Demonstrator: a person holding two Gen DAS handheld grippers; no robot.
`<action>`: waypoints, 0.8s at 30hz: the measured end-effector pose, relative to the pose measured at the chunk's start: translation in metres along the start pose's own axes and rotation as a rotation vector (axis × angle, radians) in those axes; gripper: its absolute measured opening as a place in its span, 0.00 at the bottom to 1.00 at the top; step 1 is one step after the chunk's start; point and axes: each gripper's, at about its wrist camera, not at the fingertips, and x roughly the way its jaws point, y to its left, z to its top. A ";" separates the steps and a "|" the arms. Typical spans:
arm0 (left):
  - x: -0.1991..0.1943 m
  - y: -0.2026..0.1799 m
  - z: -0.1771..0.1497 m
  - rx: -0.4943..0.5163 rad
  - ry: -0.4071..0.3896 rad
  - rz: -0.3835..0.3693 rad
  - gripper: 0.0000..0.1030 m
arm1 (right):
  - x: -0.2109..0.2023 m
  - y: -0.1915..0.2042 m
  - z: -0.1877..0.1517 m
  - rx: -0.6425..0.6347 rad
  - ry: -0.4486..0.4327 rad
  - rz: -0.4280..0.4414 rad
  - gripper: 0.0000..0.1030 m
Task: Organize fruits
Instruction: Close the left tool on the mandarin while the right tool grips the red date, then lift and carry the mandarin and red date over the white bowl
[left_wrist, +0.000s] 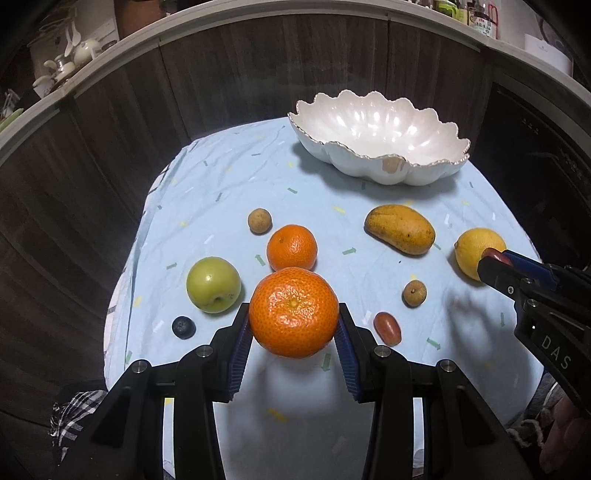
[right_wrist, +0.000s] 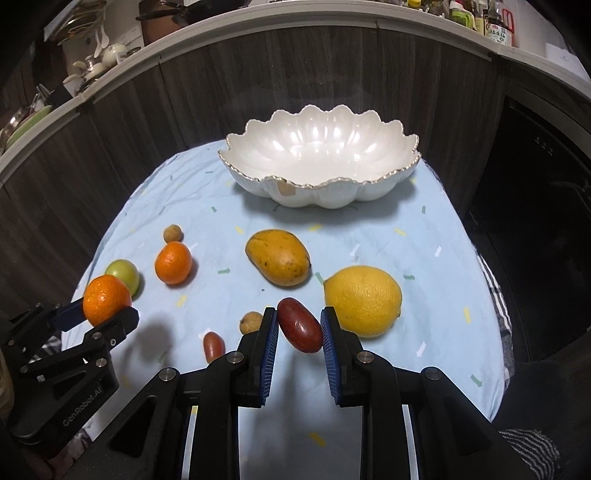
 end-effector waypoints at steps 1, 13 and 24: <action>-0.002 0.001 0.003 -0.005 -0.002 0.002 0.41 | -0.001 0.000 0.003 0.001 -0.003 0.005 0.24; -0.018 0.008 0.033 -0.039 -0.062 0.022 0.41 | -0.011 0.000 0.041 -0.039 -0.077 0.003 0.24; -0.021 0.004 0.068 -0.046 -0.109 0.022 0.41 | -0.009 -0.011 0.072 -0.007 -0.113 0.008 0.24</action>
